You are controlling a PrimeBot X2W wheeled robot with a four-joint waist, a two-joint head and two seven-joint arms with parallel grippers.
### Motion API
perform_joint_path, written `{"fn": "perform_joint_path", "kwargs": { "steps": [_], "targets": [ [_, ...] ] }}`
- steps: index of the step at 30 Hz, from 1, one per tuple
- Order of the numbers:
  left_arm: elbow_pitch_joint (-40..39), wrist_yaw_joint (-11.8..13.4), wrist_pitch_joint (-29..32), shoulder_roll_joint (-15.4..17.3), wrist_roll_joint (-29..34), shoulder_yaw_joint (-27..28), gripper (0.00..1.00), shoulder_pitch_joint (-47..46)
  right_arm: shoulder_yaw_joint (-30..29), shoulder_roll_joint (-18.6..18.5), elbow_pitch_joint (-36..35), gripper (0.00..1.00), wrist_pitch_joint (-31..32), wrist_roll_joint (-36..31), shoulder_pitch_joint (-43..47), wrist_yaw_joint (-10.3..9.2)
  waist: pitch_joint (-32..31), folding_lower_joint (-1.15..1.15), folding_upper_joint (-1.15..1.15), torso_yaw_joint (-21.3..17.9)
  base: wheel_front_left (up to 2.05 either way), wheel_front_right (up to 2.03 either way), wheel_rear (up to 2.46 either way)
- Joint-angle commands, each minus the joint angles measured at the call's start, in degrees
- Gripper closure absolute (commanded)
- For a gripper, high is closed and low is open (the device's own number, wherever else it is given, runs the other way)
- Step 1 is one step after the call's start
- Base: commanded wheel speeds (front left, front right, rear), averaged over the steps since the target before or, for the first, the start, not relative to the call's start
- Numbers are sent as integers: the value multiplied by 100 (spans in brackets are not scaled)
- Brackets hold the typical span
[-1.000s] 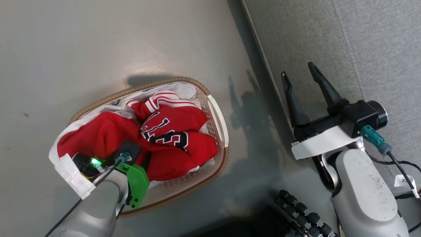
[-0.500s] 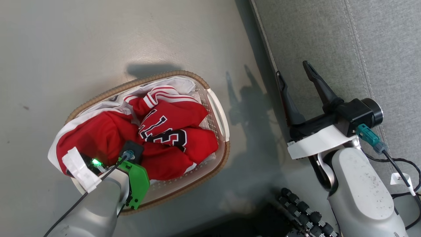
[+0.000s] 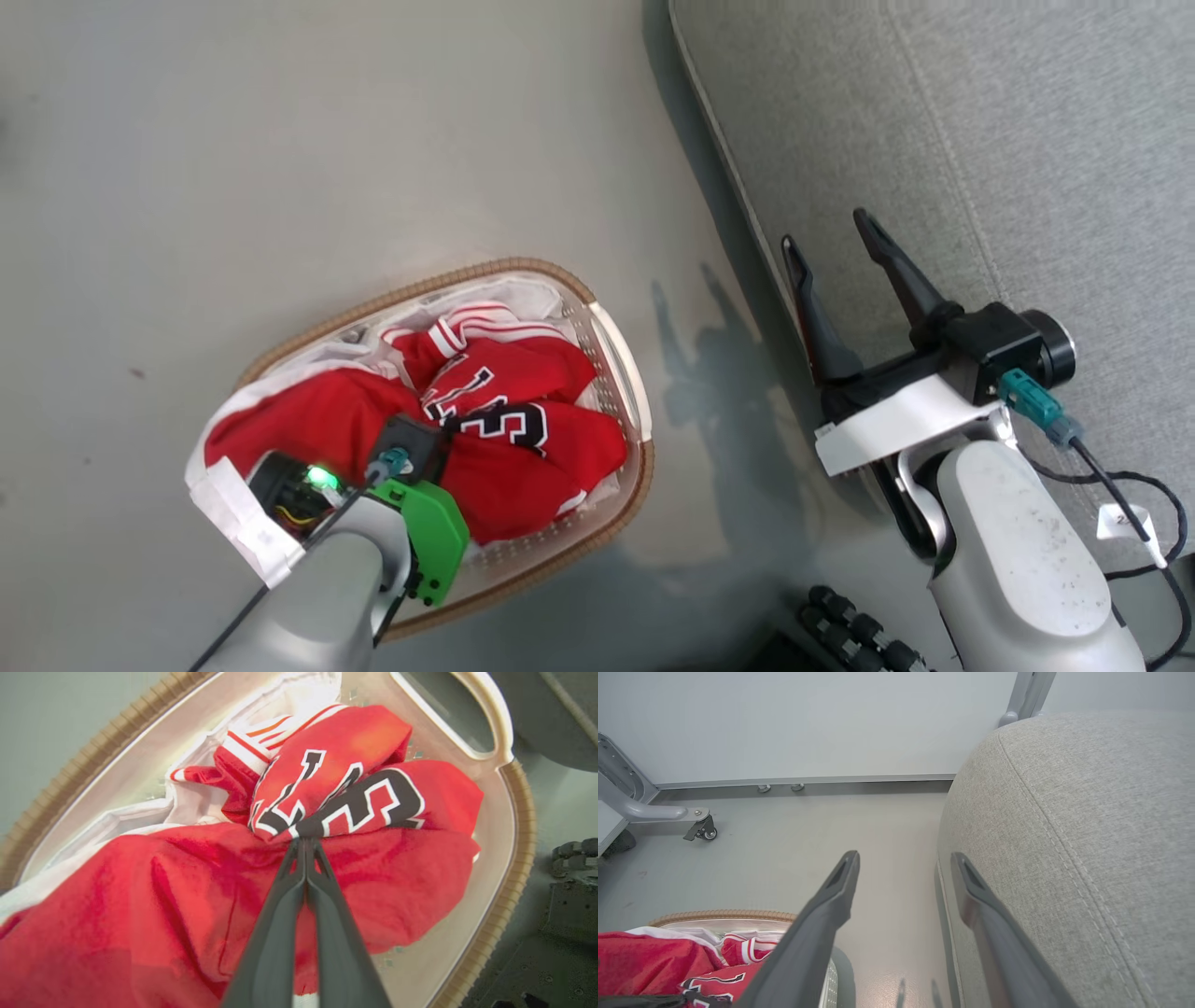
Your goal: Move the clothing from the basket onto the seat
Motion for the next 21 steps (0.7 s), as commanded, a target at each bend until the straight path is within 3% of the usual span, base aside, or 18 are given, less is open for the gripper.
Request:
{"fn": "perform_joint_path", "kwargs": {
  "steps": [1, 10, 21],
  "targets": [
    [-147, 40, -31, 28, 14, 57, 100, 189, -3, -18, 43, 0, -25, 22, 112, -4, -490, 0, 0, 133, 0, 0, 0],
    [-1053, 41, -28, -7, 225, 410, 100, 905, -108, -32, 240, 0, -25, -58, 442, -4, -1428, 0, 0, 393, 0, 0, 0],
    [-2400, 5, -30, -179, 503, 1268, 100, 1640, -158, -131, 350, 0, -25, -44, 864, -4, -2325, 0, 0, 681, 0, 0, 0]
  ]
}}
